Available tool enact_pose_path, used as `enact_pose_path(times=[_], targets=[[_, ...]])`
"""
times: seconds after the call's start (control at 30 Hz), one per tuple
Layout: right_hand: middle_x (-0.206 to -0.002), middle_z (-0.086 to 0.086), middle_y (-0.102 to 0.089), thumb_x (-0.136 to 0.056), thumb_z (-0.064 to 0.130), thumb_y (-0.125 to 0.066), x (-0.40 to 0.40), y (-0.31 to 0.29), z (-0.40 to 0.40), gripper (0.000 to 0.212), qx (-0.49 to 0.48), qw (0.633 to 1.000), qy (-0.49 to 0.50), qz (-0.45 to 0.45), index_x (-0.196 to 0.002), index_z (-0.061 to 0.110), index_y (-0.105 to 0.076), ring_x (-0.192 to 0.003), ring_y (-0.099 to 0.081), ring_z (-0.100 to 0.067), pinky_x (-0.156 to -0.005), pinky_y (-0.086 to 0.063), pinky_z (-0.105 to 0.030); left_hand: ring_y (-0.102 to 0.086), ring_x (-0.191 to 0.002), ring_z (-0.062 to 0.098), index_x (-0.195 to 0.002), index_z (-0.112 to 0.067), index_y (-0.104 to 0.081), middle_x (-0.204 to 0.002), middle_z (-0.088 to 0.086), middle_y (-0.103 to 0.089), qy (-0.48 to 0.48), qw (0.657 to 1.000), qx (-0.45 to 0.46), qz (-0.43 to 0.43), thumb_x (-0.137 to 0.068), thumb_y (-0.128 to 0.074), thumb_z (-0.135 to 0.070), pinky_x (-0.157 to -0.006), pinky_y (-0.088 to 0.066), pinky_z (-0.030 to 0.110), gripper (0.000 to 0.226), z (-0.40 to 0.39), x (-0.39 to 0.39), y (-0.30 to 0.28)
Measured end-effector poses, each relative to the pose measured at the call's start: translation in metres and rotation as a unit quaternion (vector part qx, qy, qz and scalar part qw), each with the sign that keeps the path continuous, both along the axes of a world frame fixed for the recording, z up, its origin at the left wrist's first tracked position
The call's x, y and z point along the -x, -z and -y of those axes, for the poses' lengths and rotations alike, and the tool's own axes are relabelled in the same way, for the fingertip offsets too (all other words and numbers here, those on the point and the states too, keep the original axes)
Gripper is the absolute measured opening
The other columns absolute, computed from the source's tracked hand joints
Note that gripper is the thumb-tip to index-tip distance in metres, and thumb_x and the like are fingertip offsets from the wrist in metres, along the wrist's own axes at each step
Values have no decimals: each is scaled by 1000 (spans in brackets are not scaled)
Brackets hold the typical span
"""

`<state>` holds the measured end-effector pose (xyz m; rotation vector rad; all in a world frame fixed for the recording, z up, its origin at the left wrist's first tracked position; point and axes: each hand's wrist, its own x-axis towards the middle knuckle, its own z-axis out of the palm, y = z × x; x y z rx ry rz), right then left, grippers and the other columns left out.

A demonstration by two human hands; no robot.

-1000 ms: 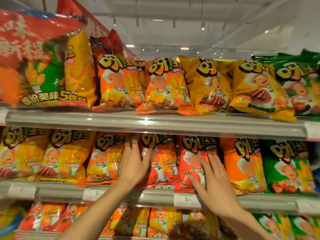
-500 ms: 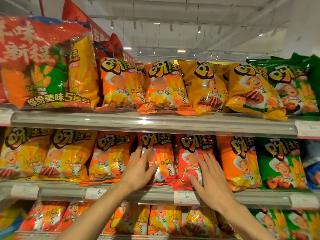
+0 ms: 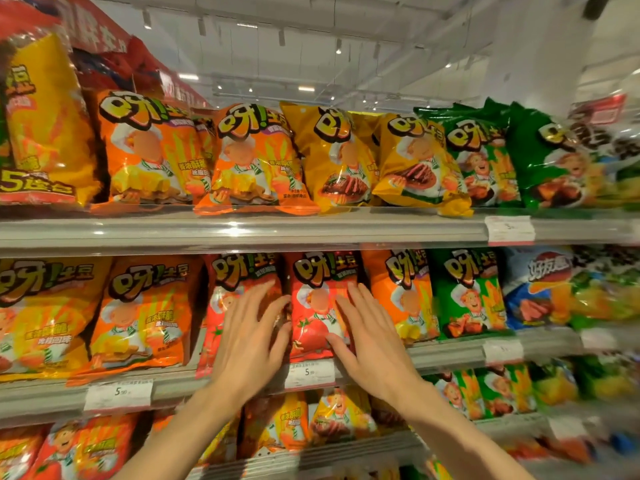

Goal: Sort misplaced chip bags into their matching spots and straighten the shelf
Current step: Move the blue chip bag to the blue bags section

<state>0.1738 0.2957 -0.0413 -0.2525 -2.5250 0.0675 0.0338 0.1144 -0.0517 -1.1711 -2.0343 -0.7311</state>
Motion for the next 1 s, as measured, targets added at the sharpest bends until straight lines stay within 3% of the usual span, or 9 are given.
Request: enact_pose_path(times=[0.07,0.2,0.37,0.47,0.53,0.63,0.73,0.83,1.0], targets=[[-165,5,-1,-101,55,-33,-15,1,-14,65,2,1000,9,-21,-156,24,-19,-150,10,-9,-119,6,-26,-46,-132,31,-131,-15,-60,-144,10,-48,32,999,5,-15,-93,-59,-30,-108,-37,45,40,-18,-9,1],[-164,0,-14,-99,48,-42,-47,5,-55,62,12,998,55,-31,-153,22,-27,-151,-6,-17,-122,-17,-39,-47,-132,33,-129,-13,-61,-144,12,-49,70,997,15,-29,-96,-53,-33,-107,-39,48,40,-62,-33,0],[-163,-5,-16,-99,42,-46,-85,6,-118,61,30,994,97,-39,-153,21,-29,-151,-9,-22,-120,-11,-35,-38,-140,33,-139,-18,-55,-152,13,-41,88,994,48,-53,-94,-57,-35,-113,-33,50,48,-124,-72,-7],[-162,-9,-19,-98,42,-47,-97,10,-163,62,28,992,122,-29,-152,17,-32,-151,-12,-26,-122,-13,-40,-37,-141,33,-140,-21,-54,-152,12,-41,49,994,70,-66,-95,-52,-38,-112,-34,51,48,-158,-90,-10],[-164,-6,-13,-99,44,-44,-103,13,-189,64,33,993,109,5,-154,19,-24,-151,-7,-26,-123,-15,-45,-41,-137,32,-133,-22,-59,-148,11,-47,-1,996,71,-63,-96,-45,-42,-111,-34,52,44,-175,-96,-9],[-165,6,2,-101,46,-38,-115,18,-219,66,16,997,50,52,-157,27,-9,-152,7,-17,-123,-9,-41,-45,-134,32,-121,-20,-66,-140,11,-55,-77,995,52,-47,-96,-46,-44,-113,-31,52,40,-190,-105,-6],[-164,13,5,-101,43,-39,-130,13,-240,65,23,998,-26,52,-157,33,-8,-151,7,-10,-123,-9,-38,-46,-131,35,-116,-16,-67,-135,14,-56,-118,992,14,-42,-92,-50,-41,-112,-30,55,38,-205,-120,-5],[-164,9,-9,-101,42,-44,-150,7,-271,59,43,998,-45,7,-154,29,-24,-150,-7,-11,-122,-18,-38,-47,-125,38,-118,-14,-64,-136,14,-52,-106,993,-12,-45,-89,-56,-35,-104,-34,55,37,-235,-148,-8],[-144,-5,-38,-96,39,-54,-189,-8,-346,51,122,984,59,-114,-141,20,-41,-132,-40,-24,-106,-41,-41,-51,-121,27,-126,-15,-58,-137,7,-47,31,999,0,32,-95,-53,-37,-94,-49,41,38,-316,-192,-18]])
